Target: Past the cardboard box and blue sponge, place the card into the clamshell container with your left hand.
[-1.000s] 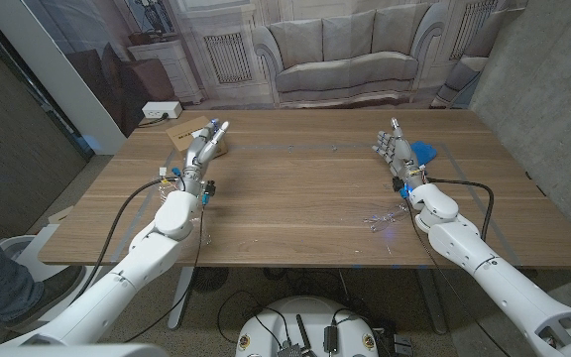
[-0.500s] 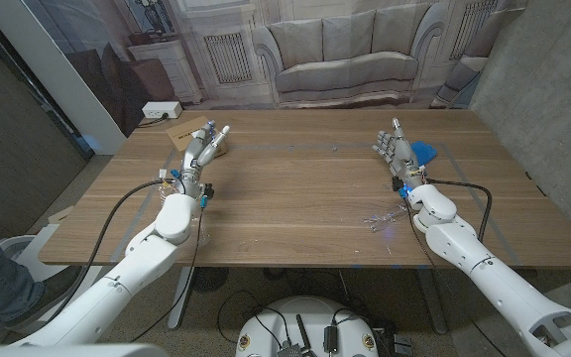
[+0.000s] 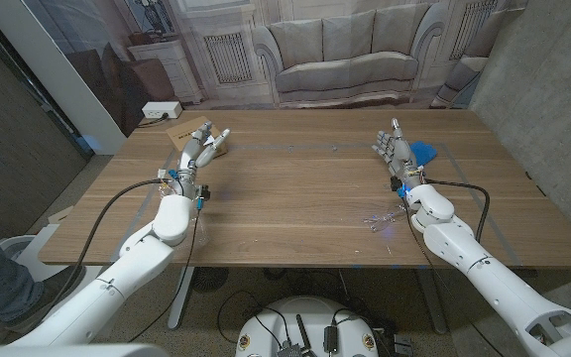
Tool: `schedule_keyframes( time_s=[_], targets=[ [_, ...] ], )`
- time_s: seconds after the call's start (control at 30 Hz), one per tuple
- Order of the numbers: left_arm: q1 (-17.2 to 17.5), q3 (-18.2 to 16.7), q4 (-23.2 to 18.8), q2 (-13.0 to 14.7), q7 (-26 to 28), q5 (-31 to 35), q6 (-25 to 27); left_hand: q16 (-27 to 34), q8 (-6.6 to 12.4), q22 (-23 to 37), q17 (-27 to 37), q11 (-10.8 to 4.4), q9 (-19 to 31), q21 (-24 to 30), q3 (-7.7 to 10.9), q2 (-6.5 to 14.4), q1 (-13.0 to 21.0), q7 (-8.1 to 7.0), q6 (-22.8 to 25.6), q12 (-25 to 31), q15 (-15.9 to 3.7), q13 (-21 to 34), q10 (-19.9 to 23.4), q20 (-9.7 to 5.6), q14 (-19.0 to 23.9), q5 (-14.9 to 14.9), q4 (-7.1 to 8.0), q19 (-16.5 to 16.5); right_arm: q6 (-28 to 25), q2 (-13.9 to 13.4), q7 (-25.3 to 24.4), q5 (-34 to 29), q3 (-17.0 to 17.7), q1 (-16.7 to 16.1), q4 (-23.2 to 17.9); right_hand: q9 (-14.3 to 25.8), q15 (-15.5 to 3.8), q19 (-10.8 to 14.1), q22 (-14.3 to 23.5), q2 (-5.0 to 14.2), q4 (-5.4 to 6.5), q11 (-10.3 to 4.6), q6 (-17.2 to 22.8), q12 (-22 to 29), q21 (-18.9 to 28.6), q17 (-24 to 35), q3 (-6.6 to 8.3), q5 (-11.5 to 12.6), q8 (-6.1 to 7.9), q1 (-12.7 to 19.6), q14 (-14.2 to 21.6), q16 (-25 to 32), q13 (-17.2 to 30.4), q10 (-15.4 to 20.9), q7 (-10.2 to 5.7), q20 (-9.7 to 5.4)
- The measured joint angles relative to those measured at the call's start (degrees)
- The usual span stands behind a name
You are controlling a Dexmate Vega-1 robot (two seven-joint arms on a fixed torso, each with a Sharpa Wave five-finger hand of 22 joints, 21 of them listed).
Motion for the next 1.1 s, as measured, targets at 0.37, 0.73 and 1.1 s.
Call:
schedule_keyframes(
  time_s=[0.37, 0.73, 1.1],
  targets=[
    [0.79, -0.90, -1.66, 1.95, 0.38, 1.51, 2.64, 0.00, 0.00, 0.00, 0.08, -0.31, 0.00, 0.00, 0.00, 0.00, 0.00, -0.22, 0.21, 0.00, 0.01, 0.00, 0.31, 0.00, 0.63, 0.00, 0.00, 0.00, -0.39, 0.00, -0.77, -0.08, 0.00, -0.47, -0.55, 0.00, 0.09, 0.00, 0.00, 0.22, 0.00, 0.20, 0.31, 0.00, -0.37, 0.00, 0.00, 0.00, 0.00, 0.22, 0.08, 0.00, 0.00, 0.20, 0.31, 0.00],
    [0.99, -1.24, -1.51, 2.89, 1.09, 3.12, 3.07, 0.00, 0.00, -0.01, 0.08, -0.32, -0.01, 0.00, -0.24, 0.00, 0.00, -0.21, 0.20, 0.00, 0.01, 0.00, 0.73, 0.00, 0.63, 0.00, -0.24, 0.00, -0.76, -0.22, -1.39, -0.29, 0.00, -0.93, -1.65, 0.00, 0.09, 0.00, 0.00, 0.56, 0.00, 0.20, 0.53, 0.00, -0.69, -0.01, 0.00, 0.00, -0.01, -0.11, 0.08, 0.00, 0.00, 0.20, 0.08, 0.00],
    [0.97, -0.99, -0.77, 3.39, 2.92, 5.99, 3.88, 0.00, 0.00, -0.01, 0.07, -0.62, -0.01, 0.00, -0.24, 0.01, 0.47, -0.61, 1.02, 0.00, 0.01, 0.30, 1.42, 0.32, 0.63, 0.00, -0.23, 0.31, -1.24, -0.51, -2.29, -0.50, 0.13, -1.45, -2.78, 0.00, 0.08, -0.01, 0.00, 0.91, 0.00, 0.20, 0.53, 0.00, -0.69, -0.01, 0.00, 0.00, -0.01, -0.01, 0.08, 0.00, 0.00, 0.20, 0.09, 0.00]
  ],
)
